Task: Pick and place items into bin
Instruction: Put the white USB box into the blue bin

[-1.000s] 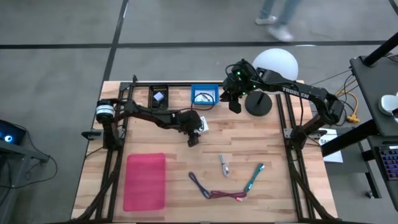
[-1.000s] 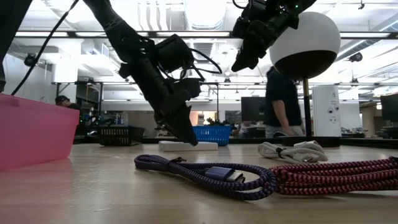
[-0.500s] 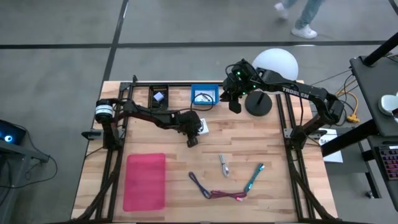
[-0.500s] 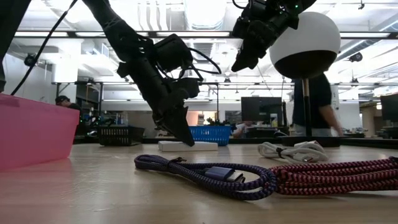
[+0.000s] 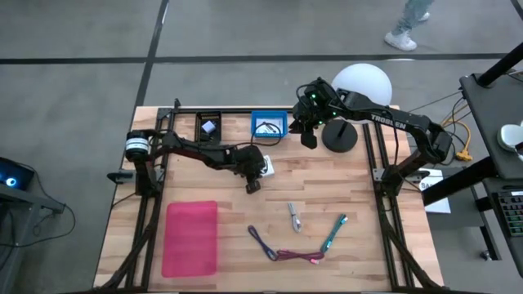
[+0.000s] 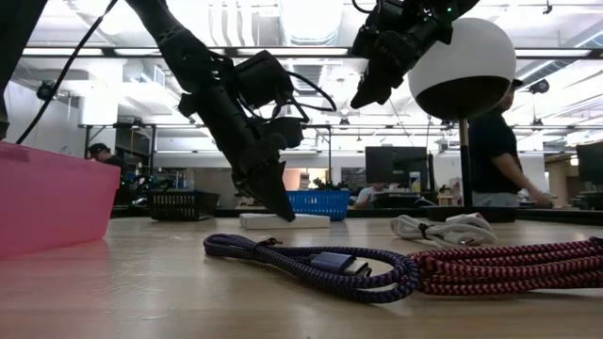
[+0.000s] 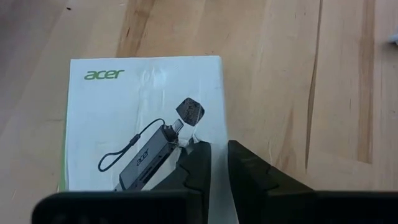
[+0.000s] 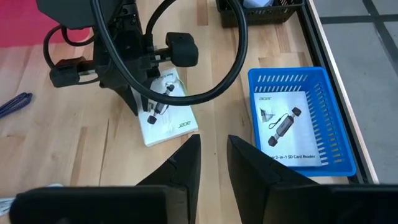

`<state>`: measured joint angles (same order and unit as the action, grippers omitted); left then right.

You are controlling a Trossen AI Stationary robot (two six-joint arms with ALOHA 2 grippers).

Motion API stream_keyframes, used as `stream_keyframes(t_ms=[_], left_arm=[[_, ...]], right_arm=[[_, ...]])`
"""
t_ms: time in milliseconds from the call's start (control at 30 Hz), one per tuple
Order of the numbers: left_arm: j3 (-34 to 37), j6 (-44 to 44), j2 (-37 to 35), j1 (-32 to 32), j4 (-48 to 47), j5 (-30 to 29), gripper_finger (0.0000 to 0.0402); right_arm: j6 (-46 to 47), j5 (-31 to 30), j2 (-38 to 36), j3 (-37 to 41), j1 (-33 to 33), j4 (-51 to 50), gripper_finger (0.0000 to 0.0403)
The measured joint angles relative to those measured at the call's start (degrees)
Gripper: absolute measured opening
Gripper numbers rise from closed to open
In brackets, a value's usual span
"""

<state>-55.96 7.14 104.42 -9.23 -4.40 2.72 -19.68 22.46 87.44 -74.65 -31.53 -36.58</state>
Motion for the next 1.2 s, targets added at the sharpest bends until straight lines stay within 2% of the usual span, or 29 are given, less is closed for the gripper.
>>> stream_keyframes(t_ms=[433, 633, 767, 1000, 1200], left_arm=[[-0.24, -2.64, -11.11, -0.02, -1.05, -0.41, 0.0026], [-0.43, -6.48, -15.22, -1.14, -0.78, -4.76, 0.0026], [-2.09, -7.07, -16.06, -3.17, -1.00, -4.76, 0.0026], [-7.01, -13.94, -15.99, -7.36, -1.37, -4.41, 0.0026], [-8.94, -15.10, -15.97, -12.39, -2.44, -1.00, 0.0026]], right_arm=[[0.48, -1.04, -0.01, 0.00, 0.00, -0.88, 0.0068], [1.47, -3.39, -0.64, 0.00, -0.04, -4.78, 0.0068], [1.65, -3.18, -1.10, -0.02, -0.02, -7.00, 0.0068], [3.77, -3.10, -2.37, -0.02, -0.02, -8.45, 0.0068], [5.66, -3.08, -5.23, 0.55, -0.02, -8.63, 0.0068]])
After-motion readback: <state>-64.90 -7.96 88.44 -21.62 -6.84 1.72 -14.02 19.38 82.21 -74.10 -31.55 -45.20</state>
